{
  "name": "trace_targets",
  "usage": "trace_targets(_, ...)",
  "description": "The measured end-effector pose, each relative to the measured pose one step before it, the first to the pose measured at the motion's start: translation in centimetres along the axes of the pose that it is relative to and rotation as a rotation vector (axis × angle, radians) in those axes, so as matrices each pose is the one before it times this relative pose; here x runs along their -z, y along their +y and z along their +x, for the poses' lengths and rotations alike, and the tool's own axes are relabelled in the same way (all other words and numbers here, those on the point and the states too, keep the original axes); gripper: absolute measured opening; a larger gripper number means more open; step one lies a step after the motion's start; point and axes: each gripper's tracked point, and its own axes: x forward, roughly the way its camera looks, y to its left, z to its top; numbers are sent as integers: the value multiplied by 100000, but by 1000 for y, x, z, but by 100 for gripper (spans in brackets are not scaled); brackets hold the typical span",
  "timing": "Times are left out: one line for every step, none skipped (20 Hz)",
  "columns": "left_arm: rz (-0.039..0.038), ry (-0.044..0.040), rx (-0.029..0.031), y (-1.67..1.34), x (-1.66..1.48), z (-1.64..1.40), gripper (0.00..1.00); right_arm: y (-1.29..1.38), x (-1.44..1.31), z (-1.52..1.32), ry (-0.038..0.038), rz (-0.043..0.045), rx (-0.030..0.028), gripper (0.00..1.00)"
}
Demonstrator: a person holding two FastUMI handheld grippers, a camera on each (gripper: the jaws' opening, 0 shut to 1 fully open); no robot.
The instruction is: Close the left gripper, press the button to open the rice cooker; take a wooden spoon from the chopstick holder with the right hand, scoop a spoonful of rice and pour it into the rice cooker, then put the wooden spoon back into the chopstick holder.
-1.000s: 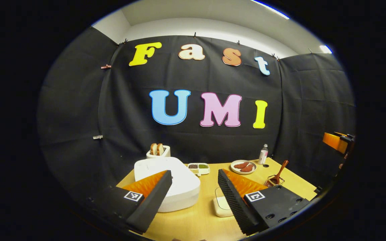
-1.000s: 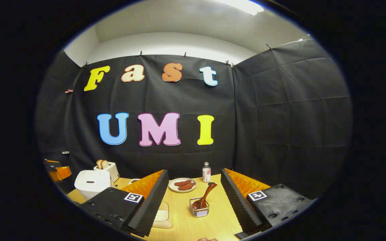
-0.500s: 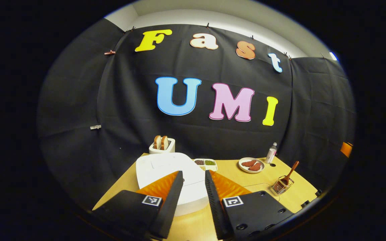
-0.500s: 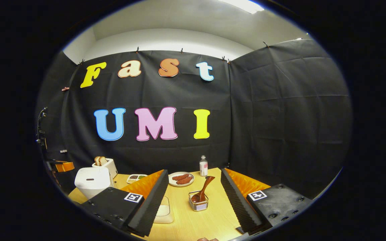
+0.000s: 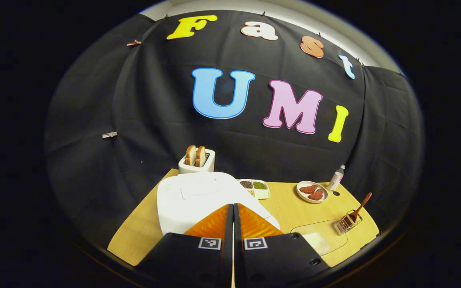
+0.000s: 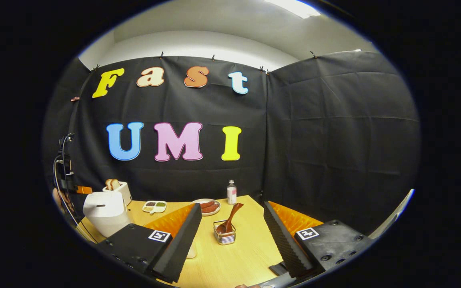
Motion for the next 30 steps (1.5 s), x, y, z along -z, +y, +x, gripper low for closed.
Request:
trace_targets(-145,1860,1897,-112,396,927,7,-244,293,-237,871,-78,924,98)
trace_targets(-449,3534,1306,-151,932,733,7,-199,192,-287,621,176,859,98)
trace_targets(-963,3304,112,369,980,1031,7,-194,-22,-286,81,257,566,98)
trace_targets(-1631,3061,-446,310,853,794,7,-122,-86,-293,-191,-41,495,98)
trace_targets(-2155,2545,-262,123,720,595,7,-134,-34,-172,-228,-318,382,98)
trace_targets(-2345,2386,-140,84,578,468,7,-65,80,-194,-237,-300,270,98)
trace_targets(-1020,948,-537,113,607,444,7,-60,-13,-185,-262,-36,197,98)
trace_targets(8,1012,-1276,250,416,246,7,3,41,-82,14,263,-3,98)
trace_targets(-65,761,-362,157,351,272,7,33,-20,39,152,395,-47,98)
trace_targets(482,-2375,-46,-9,-266,-163,7,33,-28,114,-57,583,-207,98)
trace_targets(364,-353,48,-49,142,224,7,62,-209,182,-361,466,-205,98)
trace_targets(-670,508,-103,78,232,-95,7,14,-173,427,-650,298,-400,98)
trace_targets(-1096,-167,316,-59,-96,-81,7,29,-145,336,-448,120,-425,98)
trace_targets(-899,-49,168,-42,92,113,7,100,71,530,-100,286,-688,98)
trace_targets(-1184,1045,-29,80,317,244,8,214,229,447,344,571,-1082,98)
trace_targets(-1923,-462,58,158,257,-135,7,144,210,585,507,858,-1428,98)
trace_targets(-2009,1281,160,94,220,184,8,280,93,560,240,691,-1540,98)
trace_targets(-1095,-501,-27,171,-474,-190,7,201,-35,660,-151,293,-1644,98)
trace_targets(-1043,850,-665,-75,49,102,8,57,-71,804,-248,-173,-1500,98)
trace_targets(-558,-447,-1457,68,-172,-48,7,-113,220,909,617,-175,-1463,98)
trace_targets(-53,-1187,-1973,-30,-229,-241,7,-39,71,886,472,389,-1598,98)
trace_targets(93,-3343,-2479,-84,-833,-540,7,-214,-64,659,-98,525,-1260,98)
trace_targets(381,-5013,-2301,-257,-1234,-707,7,-296,-88,695,-381,305,-835,98)
trace_targets(1111,-6005,-2654,-207,-1614,-921,7,-397,-84,763,-303,68,-572,98)
trace_targets(1306,-6029,-2210,-293,-1549,-1118,7,-437,-22,754,-249,292,-445,98)
trace_targets(1603,-6237,-1449,-405,-1836,-1270,7,-293,93,718,34,607,-790,98)
trace_targets(1398,-3574,-929,-407,-1152,-1263,7,-243,263,727,602,621,-895,98)
trace_targets(1379,-2415,-1035,-329,-988,-1300,7,-373,267,642,588,660,-675,98)
trace_targets(1116,-2378,147,-513,-743,-1206,7,-353,223,634,317,797,-513,98)
trace_targets(1341,-2183,567,-716,-632,-1550,7,-368,316,653,708,980,-382,98)
